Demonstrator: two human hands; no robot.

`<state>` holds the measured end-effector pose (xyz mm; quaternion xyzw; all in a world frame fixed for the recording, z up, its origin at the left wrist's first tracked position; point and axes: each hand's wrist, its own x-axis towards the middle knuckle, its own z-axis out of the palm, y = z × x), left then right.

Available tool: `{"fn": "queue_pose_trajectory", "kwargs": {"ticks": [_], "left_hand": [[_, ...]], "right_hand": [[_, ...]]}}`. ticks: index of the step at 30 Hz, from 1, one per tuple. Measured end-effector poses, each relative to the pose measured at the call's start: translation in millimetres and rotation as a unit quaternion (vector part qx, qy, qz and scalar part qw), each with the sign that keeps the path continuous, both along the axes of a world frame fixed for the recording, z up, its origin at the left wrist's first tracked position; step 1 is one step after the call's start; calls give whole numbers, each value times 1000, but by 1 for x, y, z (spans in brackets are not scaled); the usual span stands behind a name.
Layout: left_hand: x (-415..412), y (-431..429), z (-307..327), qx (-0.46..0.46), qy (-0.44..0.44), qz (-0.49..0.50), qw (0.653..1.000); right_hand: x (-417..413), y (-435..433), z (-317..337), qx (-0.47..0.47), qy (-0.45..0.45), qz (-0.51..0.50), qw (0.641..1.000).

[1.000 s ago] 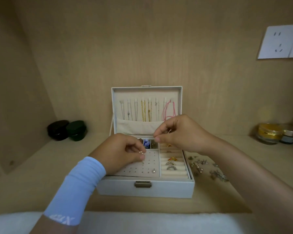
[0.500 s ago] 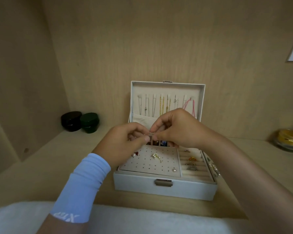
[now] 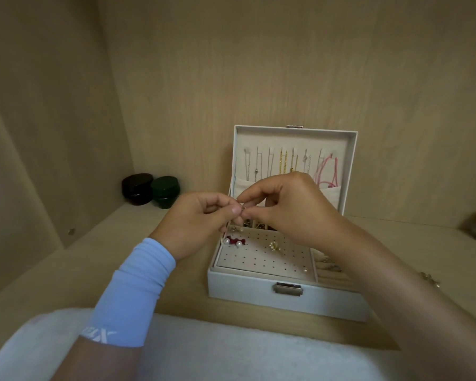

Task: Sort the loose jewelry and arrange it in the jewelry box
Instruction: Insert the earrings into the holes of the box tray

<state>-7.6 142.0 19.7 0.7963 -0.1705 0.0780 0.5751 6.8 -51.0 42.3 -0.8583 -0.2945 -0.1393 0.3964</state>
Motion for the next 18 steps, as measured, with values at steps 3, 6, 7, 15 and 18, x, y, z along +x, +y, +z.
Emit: {"fn": "queue_pose_trajectory", "kwargs": {"ticks": [3, 6, 7, 15, 18], "left_hand": [[-2, 5, 0, -7, -2, -1, 1000], [-6, 9, -3, -19, 7, 0, 1000], [-7, 11, -4, -18, 8, 1, 1000], [-7, 27, -16, 80, 58, -23, 995], [-2, 34, -23, 112, 64, 13, 992]], "right_hand": [[1, 6, -9, 53, 14, 2, 999], [0, 10, -14, 84, 13, 6, 996], [0, 11, -16, 89, 18, 13, 996], [-5, 17, -30, -45, -26, 17, 998], [-7, 19, -39, -132, -65, 28, 989]]}}
